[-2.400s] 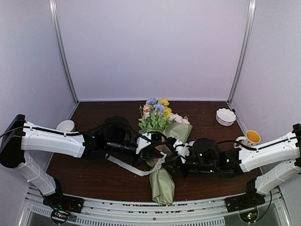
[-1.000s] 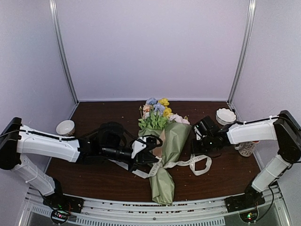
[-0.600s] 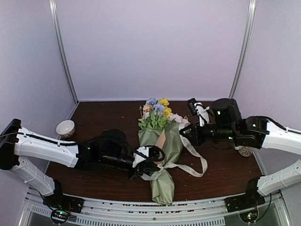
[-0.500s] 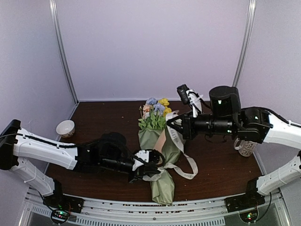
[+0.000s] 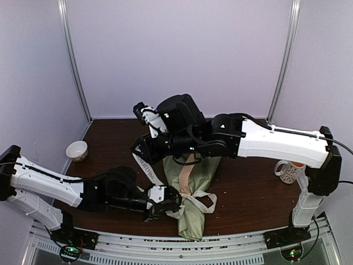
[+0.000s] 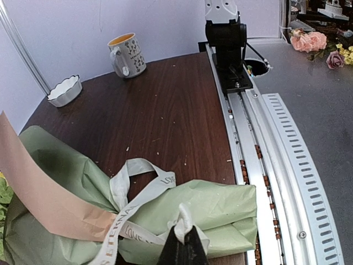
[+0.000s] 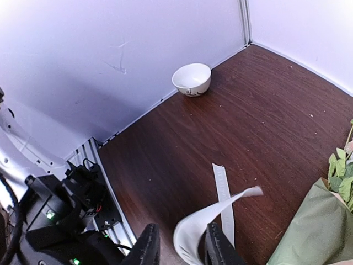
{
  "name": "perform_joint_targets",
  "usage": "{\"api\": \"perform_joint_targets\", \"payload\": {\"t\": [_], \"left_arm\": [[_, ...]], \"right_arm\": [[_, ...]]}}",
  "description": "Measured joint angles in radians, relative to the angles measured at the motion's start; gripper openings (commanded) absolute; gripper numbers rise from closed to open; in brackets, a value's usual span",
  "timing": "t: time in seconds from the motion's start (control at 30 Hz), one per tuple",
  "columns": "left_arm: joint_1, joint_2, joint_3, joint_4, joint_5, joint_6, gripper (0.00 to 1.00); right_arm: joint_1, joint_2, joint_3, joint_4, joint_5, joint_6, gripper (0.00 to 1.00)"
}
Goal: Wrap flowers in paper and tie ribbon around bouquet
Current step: Place the right side of the half-tied ribbon on the folded bouquet.
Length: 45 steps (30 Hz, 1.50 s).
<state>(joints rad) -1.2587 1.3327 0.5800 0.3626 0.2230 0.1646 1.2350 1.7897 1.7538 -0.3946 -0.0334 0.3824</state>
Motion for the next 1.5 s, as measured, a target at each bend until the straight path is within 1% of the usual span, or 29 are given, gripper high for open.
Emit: {"api": "perform_joint_targets", "payload": {"t": [0.03,0.07,0.1,0.23,0.33,0.4,0.5,0.63,0.73,0.87,0.93,1.0,1.13,1.27,1.33,1.37,1.4,1.43,1.47,1.5], "left_arm": [[0.0,-0.001,-0.003,0.006,-0.002,-0.002,0.0],[0.0,-0.001,-0.003,0.011,-0.003,-0.003,0.0],[0.0,-0.001,-0.003,0.018,-0.004,-0.003,0.0],[0.0,-0.001,-0.004,0.044,-0.007,-0.014,0.0],[0.0,-0.002,-0.006,0.069,-0.007,-0.03,0.0],[0.0,-0.002,-0.015,0.09,-0.013,-0.043,0.0],[0.0,-0.002,-0.019,0.105,-0.021,-0.062,0.0],[0.002,-0.002,-0.019,0.115,-0.025,-0.079,0.0],[0.009,-0.002,-0.019,0.117,-0.025,-0.093,0.0],[0.016,-0.003,-0.019,0.116,-0.017,-0.109,0.0],[0.019,-0.005,-0.019,0.115,-0.016,-0.114,0.0],[0.021,-0.006,-0.018,0.114,-0.016,-0.117,0.0],[0.023,-0.012,-0.012,0.103,-0.016,-0.121,0.0],[0.023,-0.014,-0.008,0.098,-0.016,-0.123,0.0],[0.023,-0.014,-0.002,0.09,-0.016,-0.123,0.0],[0.023,-0.014,0.002,0.085,-0.016,-0.123,0.0],[0.025,-0.014,0.003,0.084,-0.016,-0.123,0.0],[0.026,-0.013,0.005,0.083,-0.016,-0.123,0.0],[0.027,-0.013,0.006,0.081,-0.015,-0.123,0.0],[0.028,-0.013,0.009,0.079,-0.012,-0.123,0.0]], "right_arm": [[0.0,0.026,0.033,-0.032,0.011,-0.003,0.47],[0.0,0.048,0.061,-0.052,0.016,0.0,0.52],[0.0,0.067,0.087,-0.076,0.02,0.0,0.56],[-0.004,0.084,0.11,-0.134,0.023,-0.019,0.58],[-0.014,0.024,0.016,-0.108,0.011,-0.024,0.58],[-0.031,-0.057,-0.092,-0.089,0.007,-0.024,0.58],[-0.069,-0.22,-0.282,-0.035,0.004,-0.024,0.56],[-0.108,-0.435,-0.515,0.048,-0.026,-0.038,0.51],[-0.11,-0.55,-0.679,0.111,-0.129,-0.062,0.44],[-0.11,-0.645,-0.888,0.26,-0.294,-0.104,0.41],[-0.109,-0.664,-0.973,0.333,-0.346,-0.124,0.41],[-0.11,-0.65,-1.014,0.378,-0.383,-0.146,0.4],[-0.11,-0.57,-1.015,0.451,-0.448,-0.179,0.4],[-0.11,-0.523,-1.014,0.478,-0.478,-0.193,0.39],[-0.11,-0.502,-1.01,0.483,-0.49,-0.199,0.34],[-0.11,-0.492,-1.006,0.483,-0.492,-0.201,0.27],[-0.11,-0.486,-1.004,0.484,-0.495,-0.205,0.17],[-0.11,-0.48,-1.003,0.485,-0.499,-0.209,0.09],[-0.11,-0.477,-1.003,0.486,-0.503,-0.209,0.02],[-0.11,-0.476,-1.002,0.485,-0.505,-0.212,0.0]]}}
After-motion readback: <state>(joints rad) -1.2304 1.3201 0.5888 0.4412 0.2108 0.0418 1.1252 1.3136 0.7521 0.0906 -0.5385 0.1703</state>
